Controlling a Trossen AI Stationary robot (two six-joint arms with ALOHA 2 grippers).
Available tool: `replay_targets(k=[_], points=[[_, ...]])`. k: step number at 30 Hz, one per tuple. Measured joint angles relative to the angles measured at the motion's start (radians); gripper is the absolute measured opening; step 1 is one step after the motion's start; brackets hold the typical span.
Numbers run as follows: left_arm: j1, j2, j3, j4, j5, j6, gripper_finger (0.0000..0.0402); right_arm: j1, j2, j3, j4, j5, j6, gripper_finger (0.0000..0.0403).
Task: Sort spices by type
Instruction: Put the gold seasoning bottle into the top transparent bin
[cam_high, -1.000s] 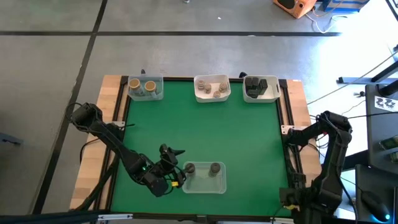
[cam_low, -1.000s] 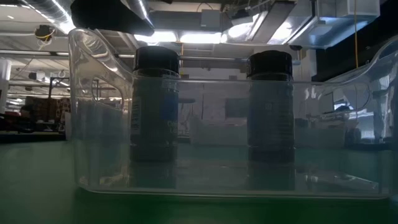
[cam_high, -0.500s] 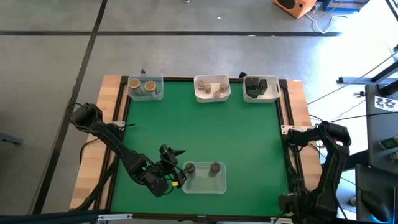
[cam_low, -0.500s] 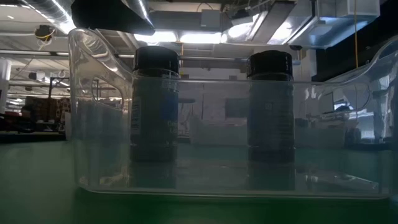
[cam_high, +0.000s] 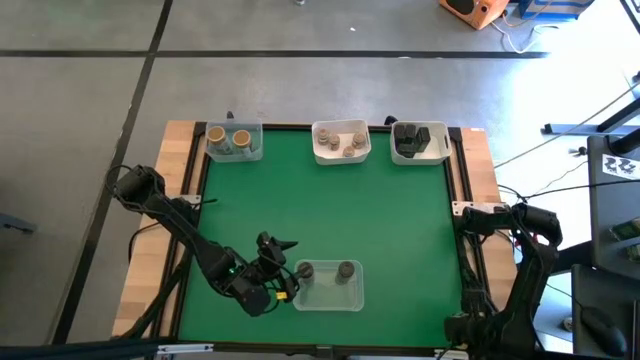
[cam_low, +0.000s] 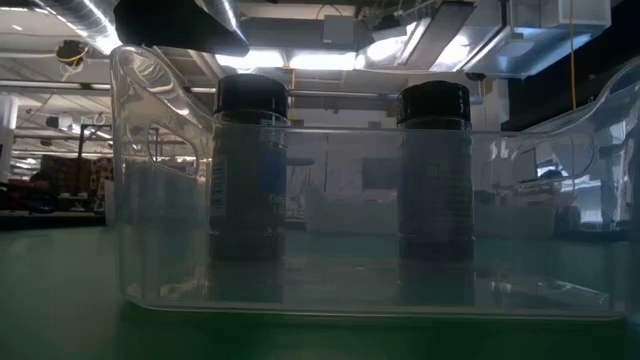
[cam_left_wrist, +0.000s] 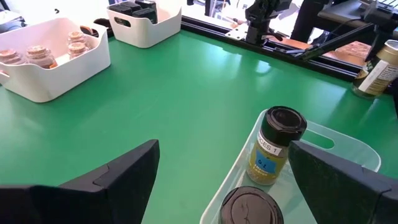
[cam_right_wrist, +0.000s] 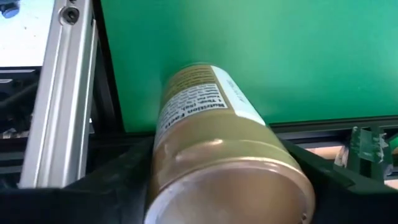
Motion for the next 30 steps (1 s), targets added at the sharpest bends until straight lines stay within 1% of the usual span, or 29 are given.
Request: replay_targets(k=[3,7,9,12,15,18,24,30], points=[[0.0,0.0,0.0,0.0,0.0,0.0,0.0339,-0.018,-0.002,0.001,-0.008,-0.001,-0.009,0.0282],[0.0,0.0,0.0,0.0,0.0,0.0,0.0339,-0.061,-0.006,0.039,-0.092,0.016,-0.057,0.0282],[0.0,0.0,0.0,0.0,0.0,-0.001,0.0339,-0.083,-0.015,0.066,-0.157,0.066,-0.102,0.0282],[0.0,0.0,0.0,-0.001,0.001,-0.019,0.0339,-0.122,-0.035,0.104,-0.251,0.178,-0.164,0.0282],[-0.006,0.0,0.0,0.0,0.001,-0.043,0.0339,-0.173,-0.07,0.119,-0.315,0.285,-0.221,0.0282],[-0.013,0.0,0.0,-0.001,0.001,-0.051,0.0339,-0.235,-0.101,0.119,-0.328,0.381,-0.291,0.0282],[-0.004,0.0,0.0,-0.001,0.001,-0.018,0.0339,-0.406,-0.168,0.119,-0.338,0.503,-0.48,0.0283],[0.039,0.0,0.0,-0.001,0.001,0.032,0.0339,-0.6,-0.231,0.119,-0.339,0.585,-0.663,0.0284]])
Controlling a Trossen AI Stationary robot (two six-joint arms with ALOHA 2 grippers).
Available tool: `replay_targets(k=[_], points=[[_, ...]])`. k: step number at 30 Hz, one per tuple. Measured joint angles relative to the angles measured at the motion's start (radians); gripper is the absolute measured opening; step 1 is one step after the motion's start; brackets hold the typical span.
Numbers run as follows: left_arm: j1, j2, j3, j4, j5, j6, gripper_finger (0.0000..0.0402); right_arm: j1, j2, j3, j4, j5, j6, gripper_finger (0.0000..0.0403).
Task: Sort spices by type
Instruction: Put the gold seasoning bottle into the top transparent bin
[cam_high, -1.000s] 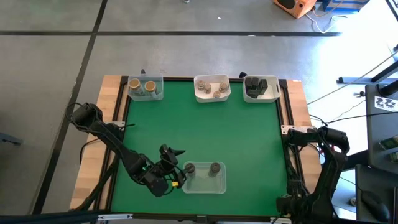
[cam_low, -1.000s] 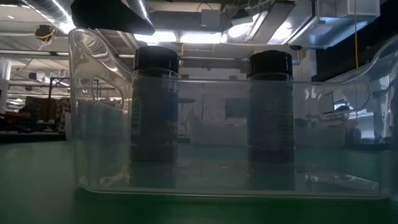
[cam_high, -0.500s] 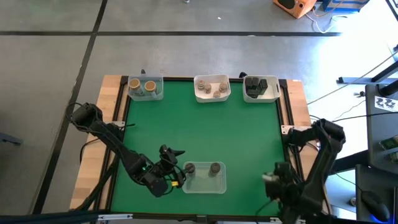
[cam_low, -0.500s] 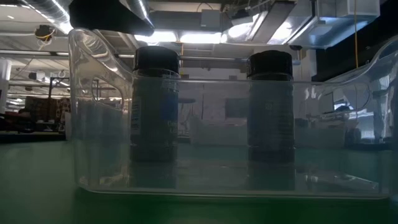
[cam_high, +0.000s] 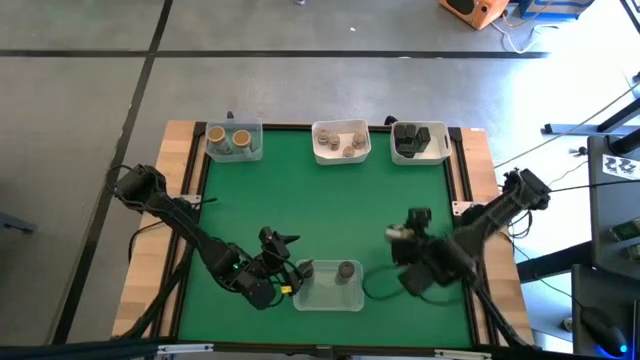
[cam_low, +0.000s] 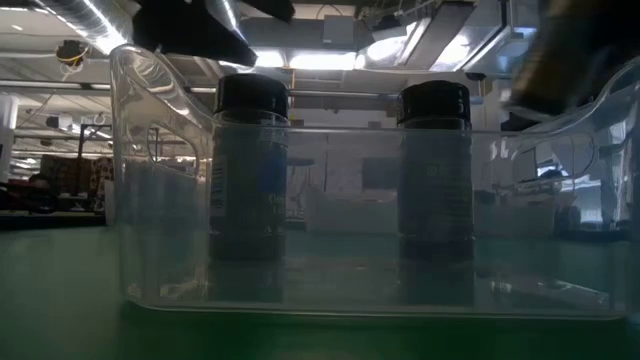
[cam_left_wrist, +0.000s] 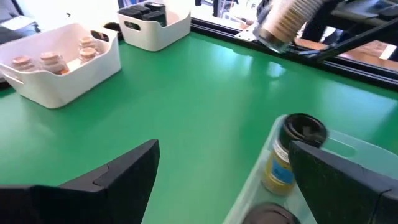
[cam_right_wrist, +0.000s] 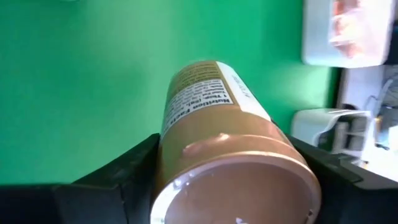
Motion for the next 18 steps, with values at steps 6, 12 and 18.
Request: replay_targets(k=[6,12,18], points=[[0.051,0.0,0.0,0.0,0.0,0.0,0.0339,-0.163,-0.035,0.0,0.017,0.079,-0.173,0.0284],[0.109,-0.012,0.0,-0.014,0.001,0.024,0.0339,-0.324,-0.036,0.0,0.166,0.084,-0.42,0.0284],[0.142,-0.017,0.0,-0.136,0.057,-0.055,0.0339,-0.499,-0.035,0.0,0.43,-0.06,-0.653,0.0284]])
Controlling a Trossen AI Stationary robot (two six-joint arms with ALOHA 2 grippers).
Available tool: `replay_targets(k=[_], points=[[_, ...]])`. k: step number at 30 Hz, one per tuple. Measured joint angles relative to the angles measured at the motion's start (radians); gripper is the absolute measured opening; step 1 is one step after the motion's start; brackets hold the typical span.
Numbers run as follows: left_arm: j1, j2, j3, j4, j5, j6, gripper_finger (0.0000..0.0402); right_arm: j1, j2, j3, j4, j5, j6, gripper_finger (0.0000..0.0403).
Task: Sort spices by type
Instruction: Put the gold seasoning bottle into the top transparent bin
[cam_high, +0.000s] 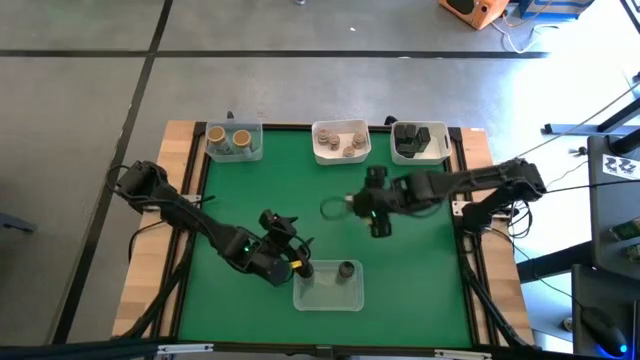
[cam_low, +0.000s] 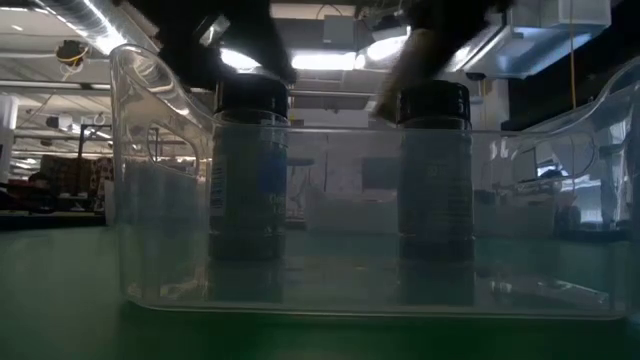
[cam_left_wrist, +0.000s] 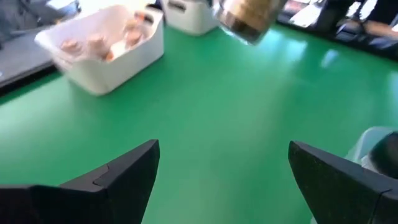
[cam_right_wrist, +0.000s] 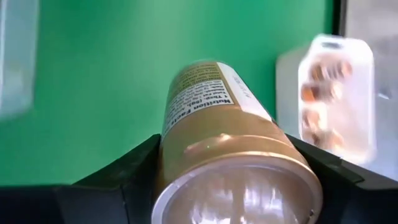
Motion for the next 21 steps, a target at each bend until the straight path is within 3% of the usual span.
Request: replay_targets(k=[9,21], points=[[-0.037,0.0,0.0,-0.256,0.026,-0.252,0.0339,-0.184,0.118,0.0,0.277,-0.299,-0.107,0.0284],[-0.071,0.0,0.0,-0.312,0.038,-0.328,0.0339,-0.214,0.322,0.0,0.316,-0.308,-0.12,0.0284]])
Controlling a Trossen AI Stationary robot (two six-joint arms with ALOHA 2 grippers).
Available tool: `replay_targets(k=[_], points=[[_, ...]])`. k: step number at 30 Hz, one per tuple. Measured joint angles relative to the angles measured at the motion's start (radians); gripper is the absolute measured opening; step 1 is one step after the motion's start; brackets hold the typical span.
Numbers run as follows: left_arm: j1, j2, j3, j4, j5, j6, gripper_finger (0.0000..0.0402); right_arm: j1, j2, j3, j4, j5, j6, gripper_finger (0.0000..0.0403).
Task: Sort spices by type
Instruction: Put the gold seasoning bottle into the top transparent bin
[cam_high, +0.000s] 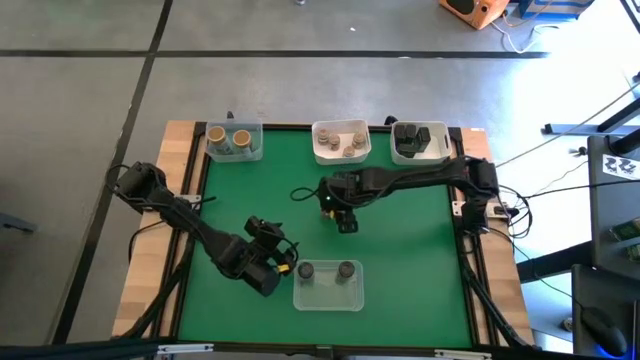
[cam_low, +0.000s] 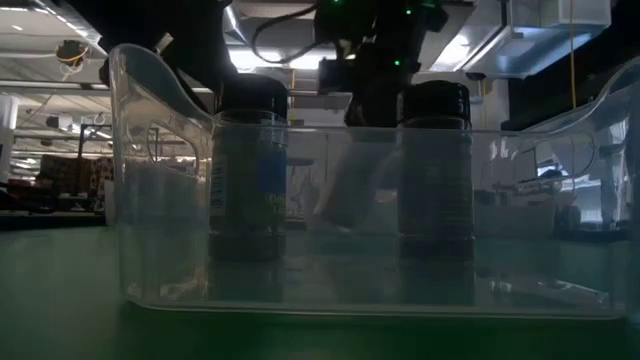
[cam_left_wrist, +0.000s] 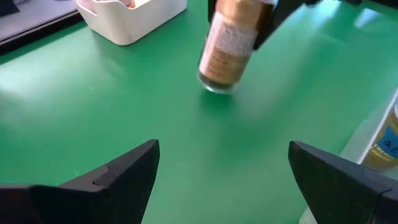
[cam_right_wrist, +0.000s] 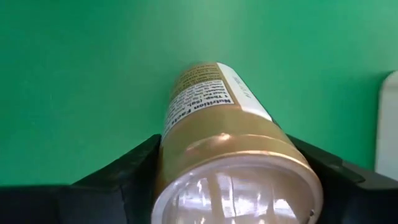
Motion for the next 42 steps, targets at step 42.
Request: replay_targets(k=[42], points=[[0.31,0.0,-0.001,0.292,0.364,0.68,0.0339,-0.008,-0.399,-0.165,-0.113,-0.021,0.031,0.0315]])
